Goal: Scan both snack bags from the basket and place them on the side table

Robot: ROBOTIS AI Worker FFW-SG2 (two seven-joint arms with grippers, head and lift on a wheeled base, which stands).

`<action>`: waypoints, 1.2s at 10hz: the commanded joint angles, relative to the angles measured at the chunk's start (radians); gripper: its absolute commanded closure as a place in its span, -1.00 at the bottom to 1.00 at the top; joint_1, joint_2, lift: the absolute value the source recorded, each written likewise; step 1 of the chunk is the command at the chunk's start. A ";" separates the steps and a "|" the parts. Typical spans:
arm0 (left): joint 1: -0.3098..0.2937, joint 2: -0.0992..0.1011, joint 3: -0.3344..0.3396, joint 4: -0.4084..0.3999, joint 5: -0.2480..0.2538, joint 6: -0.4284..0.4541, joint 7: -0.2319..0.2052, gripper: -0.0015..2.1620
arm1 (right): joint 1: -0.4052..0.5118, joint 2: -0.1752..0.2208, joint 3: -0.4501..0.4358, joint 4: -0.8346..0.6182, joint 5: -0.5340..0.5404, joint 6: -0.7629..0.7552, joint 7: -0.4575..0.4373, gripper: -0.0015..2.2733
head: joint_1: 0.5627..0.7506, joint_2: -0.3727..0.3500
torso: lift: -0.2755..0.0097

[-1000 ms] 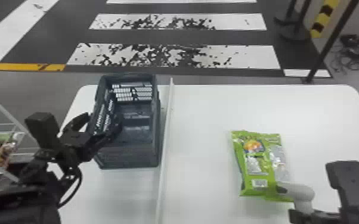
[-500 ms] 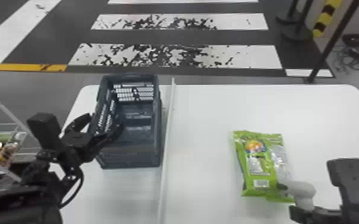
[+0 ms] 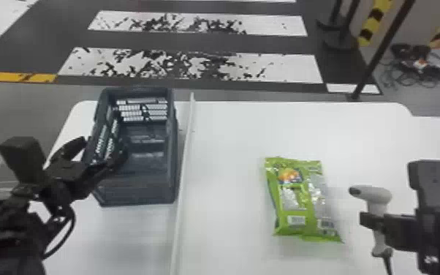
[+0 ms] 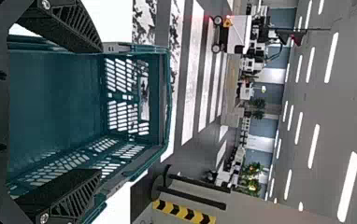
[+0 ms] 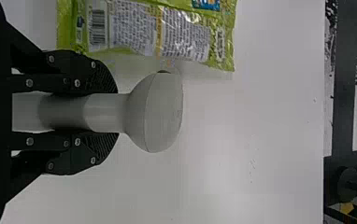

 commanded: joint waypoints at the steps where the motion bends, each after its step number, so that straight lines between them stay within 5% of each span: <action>1: 0.001 0.000 0.001 -0.001 0.000 0.000 0.000 -0.92 | -0.048 -0.013 -0.038 0.103 -0.001 -0.110 0.000 0.98 | 0.41 -0.11 | 0.41; 7: 0.007 -0.001 0.003 -0.005 0.000 0.003 0.000 -0.92 | -0.214 -0.120 -0.038 0.453 0.033 -0.307 -0.008 0.98 | 0.41 -0.39 | 0.41; 12: 0.009 0.002 0.001 -0.010 0.000 0.009 0.000 -0.92 | -0.254 -0.134 -0.020 0.575 0.061 -0.368 -0.008 0.97 | 0.41 -0.46 | 0.41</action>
